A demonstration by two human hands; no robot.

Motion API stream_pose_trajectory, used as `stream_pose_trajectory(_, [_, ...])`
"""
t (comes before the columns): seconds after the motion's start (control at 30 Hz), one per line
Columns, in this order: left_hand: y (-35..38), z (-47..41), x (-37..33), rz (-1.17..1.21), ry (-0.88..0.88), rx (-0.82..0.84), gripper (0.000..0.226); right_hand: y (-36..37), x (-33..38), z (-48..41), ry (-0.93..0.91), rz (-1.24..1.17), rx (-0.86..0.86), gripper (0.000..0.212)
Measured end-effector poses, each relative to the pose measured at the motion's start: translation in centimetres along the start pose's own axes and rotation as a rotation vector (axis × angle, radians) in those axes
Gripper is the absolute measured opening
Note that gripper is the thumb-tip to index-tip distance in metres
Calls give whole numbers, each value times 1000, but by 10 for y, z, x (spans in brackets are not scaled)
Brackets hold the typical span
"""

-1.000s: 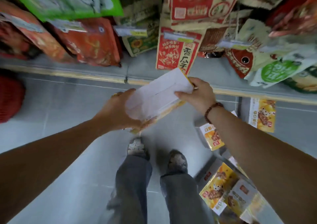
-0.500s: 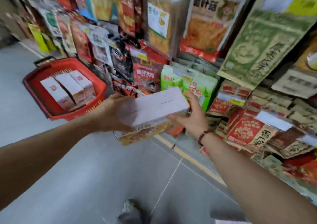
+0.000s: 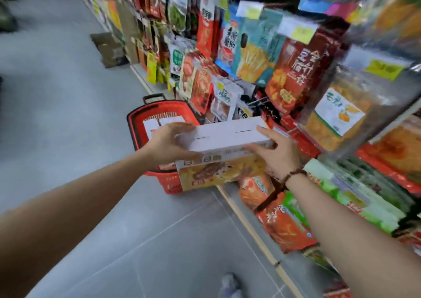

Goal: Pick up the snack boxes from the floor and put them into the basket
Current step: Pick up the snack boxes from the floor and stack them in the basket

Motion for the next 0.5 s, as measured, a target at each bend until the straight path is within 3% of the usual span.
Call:
stream_pose_trajectory(0.13, [-13,-34,57,133,-130,-96,57,44,-4,-72,36,74,58,58])
stream_pose_trajectory(0.23, [-16,-63,99,206,-234,-187,53,83,-13,-129,55,156,106,56])
stream_pose_trajectory(0.5, [-26,-151,215,372,-511,-263,47,198,-32,-292,178,226,456,57])
Point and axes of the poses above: each hand's wrist, its own z-axis away from the middle knuckle, its own y-axis out of the palm, x = y × z, the point moved 5 cm from there along -z, towards the middle knuckle, and after that the axes turned 10 degrees about x, right-handed, at the moved point
